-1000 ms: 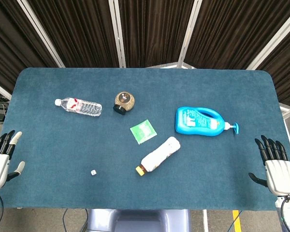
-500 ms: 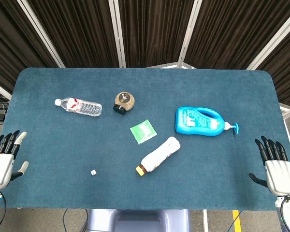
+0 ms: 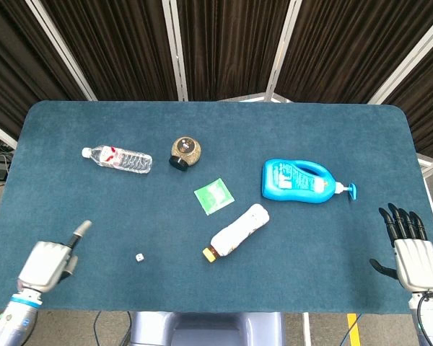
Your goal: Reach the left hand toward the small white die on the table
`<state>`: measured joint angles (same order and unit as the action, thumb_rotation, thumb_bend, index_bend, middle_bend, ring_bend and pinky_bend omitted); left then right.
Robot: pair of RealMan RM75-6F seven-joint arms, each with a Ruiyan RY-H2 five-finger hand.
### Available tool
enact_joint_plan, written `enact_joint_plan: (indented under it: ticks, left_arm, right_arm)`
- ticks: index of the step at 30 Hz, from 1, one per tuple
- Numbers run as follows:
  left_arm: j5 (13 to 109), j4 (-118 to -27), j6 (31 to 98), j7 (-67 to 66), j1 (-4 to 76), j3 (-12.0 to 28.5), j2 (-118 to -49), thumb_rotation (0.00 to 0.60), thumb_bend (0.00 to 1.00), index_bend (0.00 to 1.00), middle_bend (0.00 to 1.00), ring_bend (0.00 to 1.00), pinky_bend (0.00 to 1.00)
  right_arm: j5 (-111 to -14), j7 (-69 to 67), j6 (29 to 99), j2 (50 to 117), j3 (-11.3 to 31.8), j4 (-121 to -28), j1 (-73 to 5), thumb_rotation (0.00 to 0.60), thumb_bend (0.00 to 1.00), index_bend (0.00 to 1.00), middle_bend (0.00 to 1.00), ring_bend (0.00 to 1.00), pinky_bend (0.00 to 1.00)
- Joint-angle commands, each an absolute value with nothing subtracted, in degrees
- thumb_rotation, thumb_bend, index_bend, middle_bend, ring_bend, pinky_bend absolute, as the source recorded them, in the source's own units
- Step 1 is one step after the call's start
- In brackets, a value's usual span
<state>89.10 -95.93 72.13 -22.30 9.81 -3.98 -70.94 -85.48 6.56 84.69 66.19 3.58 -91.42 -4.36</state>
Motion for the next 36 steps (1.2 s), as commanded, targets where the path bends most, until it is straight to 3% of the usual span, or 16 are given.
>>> enact_joint_plan:
  ticks: [1,13,36]
  left_arm:
    - [88.0,-98.8,66.8,-26.8,11.8,-6.1,-71.6,0.600,0.64,0.00,0.82,0.74,0.79]
    - [83.1,-101.7,59.4,-37.2,14.9,-6.8,-75.4,0.600,0.65,0.00,0.82,0.74,0.79]
    - [80.6,-100.9,58.8,-40.6,16.2,-8.4,-79.1,0.600,0.65,0.00,0.82,0.74,0.79]
  right_arm:
    - [-85.5,6.1,84.2,66.0,3.4,-91.6,-4.4,0.600,0.01,0.00,0.00,0.00,0.00]
    - [-85.7,5.5,84.1,65.7,3.3,-91.5,-4.5,0.600,0.01,0.00,0.00,0.00,0.00]
    - [-85.8,4.9,84.1,65.5,3.2,-91.5,-4.4,0.600,0.01,0.00,0.00,0.00,0.00]
